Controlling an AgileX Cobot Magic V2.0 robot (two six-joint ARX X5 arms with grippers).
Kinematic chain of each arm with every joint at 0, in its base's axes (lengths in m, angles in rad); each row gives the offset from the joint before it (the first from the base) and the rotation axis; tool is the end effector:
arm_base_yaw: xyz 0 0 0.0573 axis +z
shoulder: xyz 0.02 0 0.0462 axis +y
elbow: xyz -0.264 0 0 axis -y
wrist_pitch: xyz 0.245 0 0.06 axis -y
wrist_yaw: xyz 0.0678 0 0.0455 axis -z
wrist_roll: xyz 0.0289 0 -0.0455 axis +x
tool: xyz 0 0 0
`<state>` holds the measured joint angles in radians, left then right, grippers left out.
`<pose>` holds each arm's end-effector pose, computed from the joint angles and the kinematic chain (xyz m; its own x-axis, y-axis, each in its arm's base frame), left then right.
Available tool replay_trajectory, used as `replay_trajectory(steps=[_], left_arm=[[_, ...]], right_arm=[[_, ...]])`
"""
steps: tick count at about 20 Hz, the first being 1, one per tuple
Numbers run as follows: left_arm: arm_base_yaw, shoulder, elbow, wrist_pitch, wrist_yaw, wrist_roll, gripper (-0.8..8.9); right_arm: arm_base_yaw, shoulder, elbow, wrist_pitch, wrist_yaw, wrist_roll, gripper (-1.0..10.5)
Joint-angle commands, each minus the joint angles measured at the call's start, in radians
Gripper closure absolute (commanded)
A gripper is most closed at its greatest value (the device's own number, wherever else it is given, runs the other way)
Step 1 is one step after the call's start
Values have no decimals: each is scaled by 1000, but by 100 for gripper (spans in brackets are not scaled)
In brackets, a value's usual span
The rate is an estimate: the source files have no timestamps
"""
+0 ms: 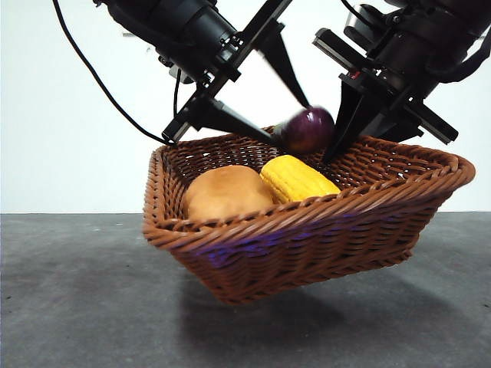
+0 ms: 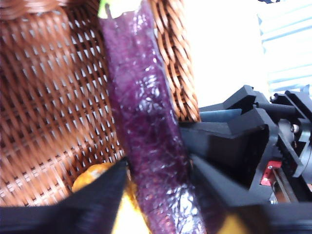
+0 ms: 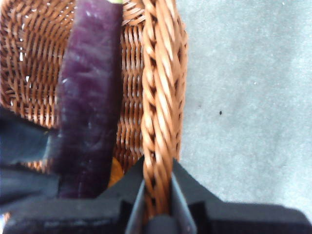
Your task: Help me put the vegetables on the table into the basket
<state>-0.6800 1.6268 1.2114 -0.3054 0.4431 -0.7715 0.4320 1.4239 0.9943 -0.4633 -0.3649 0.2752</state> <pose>0.2672 -0.2320 0.2611 0.2582 -0.7602 -0.5962 0.2290 0.6477 -0.7266 0.2577 0.1302 0.2433 0.3826 0.5694 -0.7276 -0.3798 0.8149 0.4379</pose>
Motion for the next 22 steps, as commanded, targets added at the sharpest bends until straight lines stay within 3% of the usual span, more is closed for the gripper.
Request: replay_trajectory(steps=[1, 4, 8, 15, 18, 22], left_arm=[[1, 10, -5, 12, 10, 6, 495], [7, 9, -4, 15, 68, 26, 498], [22, -53, -3, 1, 119, 118, 499], [197, -443, -3, -309, 74, 412, 507], [291, -598, -3, -422, 8, 519, 810], [373, -723, -3, -540, -60, 662, 822]], right_arm=[[2, 6, -3, 16, -14, -4, 958], [2, 6, -3, 6, -13, -16, 958], [0, 6, -3, 5, -13, -15, 958], [-11, 6, 112, -62, -13, -8, 958], [-55, 6, 261, -172, -12, -40, 958], [-188, 6, 456, -349, -8, -114, 959]])
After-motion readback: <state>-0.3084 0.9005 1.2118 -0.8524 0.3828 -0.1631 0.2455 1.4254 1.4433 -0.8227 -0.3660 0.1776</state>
